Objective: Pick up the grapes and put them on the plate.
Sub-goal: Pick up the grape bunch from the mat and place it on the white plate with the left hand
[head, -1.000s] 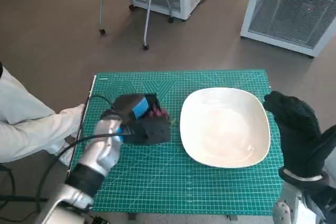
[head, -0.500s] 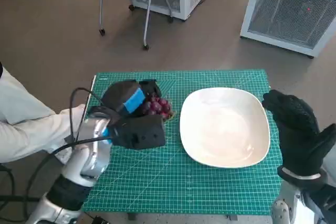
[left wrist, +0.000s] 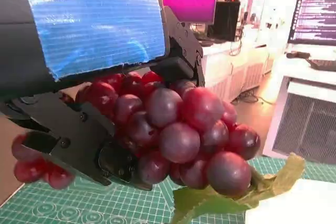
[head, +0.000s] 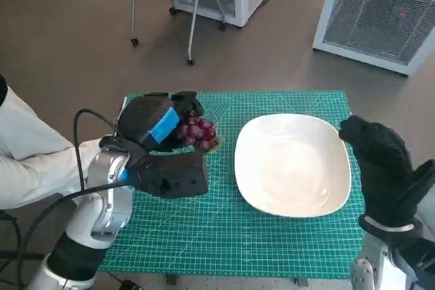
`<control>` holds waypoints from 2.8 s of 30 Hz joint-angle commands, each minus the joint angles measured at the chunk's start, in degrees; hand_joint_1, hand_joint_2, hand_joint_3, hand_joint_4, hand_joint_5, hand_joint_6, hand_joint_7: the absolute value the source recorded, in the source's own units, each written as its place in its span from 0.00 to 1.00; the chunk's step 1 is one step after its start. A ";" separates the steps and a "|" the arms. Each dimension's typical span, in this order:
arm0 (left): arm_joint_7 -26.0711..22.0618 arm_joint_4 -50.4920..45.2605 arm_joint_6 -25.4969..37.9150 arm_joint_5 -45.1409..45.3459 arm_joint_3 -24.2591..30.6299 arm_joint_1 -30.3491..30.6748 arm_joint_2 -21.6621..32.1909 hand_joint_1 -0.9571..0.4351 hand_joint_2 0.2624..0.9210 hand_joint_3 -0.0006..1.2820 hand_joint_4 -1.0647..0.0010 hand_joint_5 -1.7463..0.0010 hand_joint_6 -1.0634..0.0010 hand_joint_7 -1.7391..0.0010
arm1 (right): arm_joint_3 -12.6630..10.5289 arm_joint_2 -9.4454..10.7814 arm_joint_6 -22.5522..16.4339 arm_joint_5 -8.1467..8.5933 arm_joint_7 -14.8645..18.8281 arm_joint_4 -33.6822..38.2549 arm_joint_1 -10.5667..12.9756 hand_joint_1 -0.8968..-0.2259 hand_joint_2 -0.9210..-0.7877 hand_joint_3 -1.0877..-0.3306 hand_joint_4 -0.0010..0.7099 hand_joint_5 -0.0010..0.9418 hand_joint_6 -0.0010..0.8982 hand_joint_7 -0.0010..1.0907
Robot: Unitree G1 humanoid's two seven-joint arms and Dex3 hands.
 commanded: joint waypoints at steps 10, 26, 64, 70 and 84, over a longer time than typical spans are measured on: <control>-0.87 2.96 0.04 2.86 -4.84 -7.99 -7.54 0.69 0.98 0.04 0.33 0.25 0.32 0.48 | 0.02 -0.15 0.41 0.01 0.50 1.19 -0.04 0.73 0.00 0.67 0.76 0.28 0.27 0.75; 4.05 19.84 -9.28 5.13 -13.34 -20.93 -18.56 0.69 1.00 0.11 0.40 0.23 0.51 0.34 | -0.90 -0.99 0.33 0.80 1.16 0.00 1.36 0.73 0.00 0.67 0.76 0.28 0.28 0.75; 4.58 48.91 -12.82 -0.39 -13.99 -31.05 -30.79 0.69 1.00 0.25 0.65 0.15 0.64 0.16 | -2.12 0.02 0.35 0.51 -1.38 -2.46 3.83 0.73 0.00 0.69 0.78 0.26 0.30 0.72; 3.71 49.76 -12.99 -1.28 -14.24 -30.21 -30.74 0.79 0.91 0.33 0.64 0.12 0.67 0.41 | -1.98 0.21 0.50 0.52 -1.55 -2.47 3.87 0.73 0.00 0.69 0.78 0.25 0.31 0.72; 6.12 50.04 -11.95 2.15 -18.60 -29.29 -30.12 0.34 0.92 0.03 0.87 0.97 0.80 0.99 | -1.73 0.22 0.55 0.39 -1.82 -2.63 3.94 0.74 0.00 0.68 0.78 0.25 0.30 0.72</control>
